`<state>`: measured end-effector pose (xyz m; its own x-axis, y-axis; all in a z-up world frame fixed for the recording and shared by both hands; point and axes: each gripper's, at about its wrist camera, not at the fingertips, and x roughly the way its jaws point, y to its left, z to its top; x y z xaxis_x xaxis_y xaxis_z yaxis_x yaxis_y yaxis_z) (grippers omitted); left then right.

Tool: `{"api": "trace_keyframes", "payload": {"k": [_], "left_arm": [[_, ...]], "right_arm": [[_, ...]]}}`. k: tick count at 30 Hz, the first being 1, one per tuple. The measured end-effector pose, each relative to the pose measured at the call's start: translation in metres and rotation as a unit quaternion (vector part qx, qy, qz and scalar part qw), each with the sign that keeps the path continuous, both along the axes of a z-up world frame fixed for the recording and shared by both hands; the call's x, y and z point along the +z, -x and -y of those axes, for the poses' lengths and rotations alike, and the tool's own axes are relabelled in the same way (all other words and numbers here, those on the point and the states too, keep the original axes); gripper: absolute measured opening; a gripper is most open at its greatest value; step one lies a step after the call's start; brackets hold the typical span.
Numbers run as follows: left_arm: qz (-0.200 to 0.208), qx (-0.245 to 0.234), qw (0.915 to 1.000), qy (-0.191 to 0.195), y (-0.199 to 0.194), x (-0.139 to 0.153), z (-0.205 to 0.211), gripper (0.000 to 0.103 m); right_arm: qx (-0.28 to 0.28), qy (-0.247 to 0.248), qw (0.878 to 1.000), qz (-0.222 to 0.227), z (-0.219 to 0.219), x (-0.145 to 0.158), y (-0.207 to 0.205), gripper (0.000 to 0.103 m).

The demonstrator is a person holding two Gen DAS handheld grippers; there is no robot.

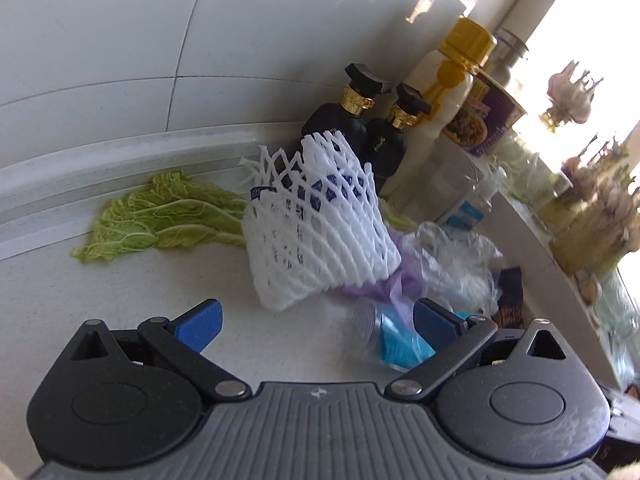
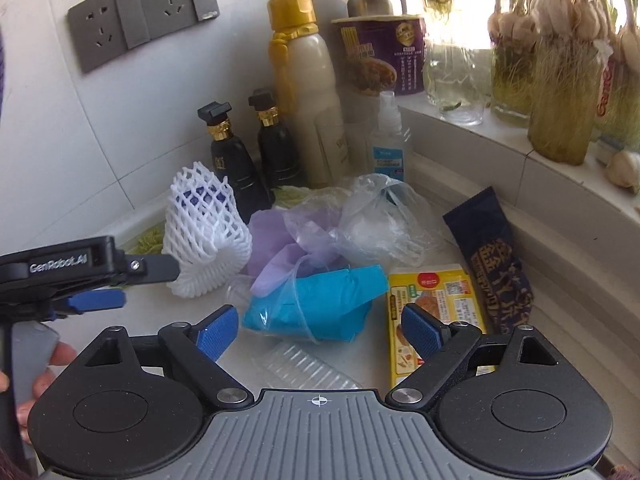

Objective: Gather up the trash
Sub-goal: 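Grasp the white foam net with the left tool while the right tool grasps the blue glove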

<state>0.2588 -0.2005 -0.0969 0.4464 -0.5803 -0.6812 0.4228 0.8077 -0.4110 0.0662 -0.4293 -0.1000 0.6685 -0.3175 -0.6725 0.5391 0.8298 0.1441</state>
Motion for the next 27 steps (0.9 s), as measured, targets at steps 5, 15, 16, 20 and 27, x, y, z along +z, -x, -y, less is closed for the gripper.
{"api": "trace_keyframes", "payload": {"k": [5,15,16,20,27], "left_arm": [[-0.009,0.019,0.9995,0.021,-0.013,-0.007,0.01,0.1],[-0.054,0.05,0.9957,0.057,-0.032,-0.025,0.017,0.088],[-0.055,0.054,0.9954,0.058,-0.033,-0.026,0.017,0.086],[-0.058,0.057,0.9947,0.062,-0.034,-0.027,0.017,0.075],[-0.049,0.059,0.996,0.047,-0.032,-0.023,0.016,0.039]], "right_arm": [[-0.01,-0.033,0.999,0.003,0.013,-0.011,-0.009,0.089],[-0.022,-0.086,0.996,0.017,0.03,-0.029,-0.018,0.08],[-0.023,-0.088,0.996,0.016,0.031,-0.03,-0.019,0.074],[-0.028,-0.093,0.995,0.014,0.033,-0.033,-0.021,0.056],[-0.019,-0.105,0.994,0.032,0.029,-0.033,-0.022,0.031]]}}
